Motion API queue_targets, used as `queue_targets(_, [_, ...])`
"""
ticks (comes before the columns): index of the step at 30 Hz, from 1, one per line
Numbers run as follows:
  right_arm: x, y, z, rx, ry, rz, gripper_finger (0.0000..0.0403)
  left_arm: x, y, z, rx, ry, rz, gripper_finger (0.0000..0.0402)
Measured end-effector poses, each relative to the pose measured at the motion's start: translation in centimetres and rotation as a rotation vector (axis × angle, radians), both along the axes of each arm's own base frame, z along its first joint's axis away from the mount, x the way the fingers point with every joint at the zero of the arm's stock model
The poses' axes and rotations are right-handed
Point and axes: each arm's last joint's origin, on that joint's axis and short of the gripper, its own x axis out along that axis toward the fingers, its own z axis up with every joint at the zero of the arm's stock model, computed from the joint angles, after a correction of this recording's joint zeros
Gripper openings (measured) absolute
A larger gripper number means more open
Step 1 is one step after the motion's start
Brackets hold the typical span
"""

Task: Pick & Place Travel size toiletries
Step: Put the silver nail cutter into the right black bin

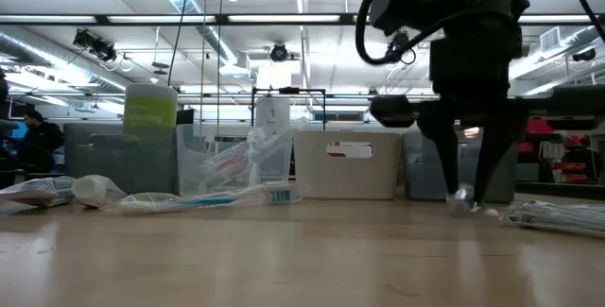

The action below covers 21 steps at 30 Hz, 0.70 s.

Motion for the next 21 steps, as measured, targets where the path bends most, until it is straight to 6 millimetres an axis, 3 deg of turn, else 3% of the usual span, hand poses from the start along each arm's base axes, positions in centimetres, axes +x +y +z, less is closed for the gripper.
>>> queue_targets(8, [-0.5,0.8,2.7,0.031,-0.097,0.002,0.0071,0.0,0.0,0.1,-0.001,-0.01,0.0,0.0041])
queue_targets(21, [-2.5,0.1,9.3,0.149,-0.297,-0.207,0.0071,0.0,0.0,0.1,-0.001,-0.01,0.0,0.0041])
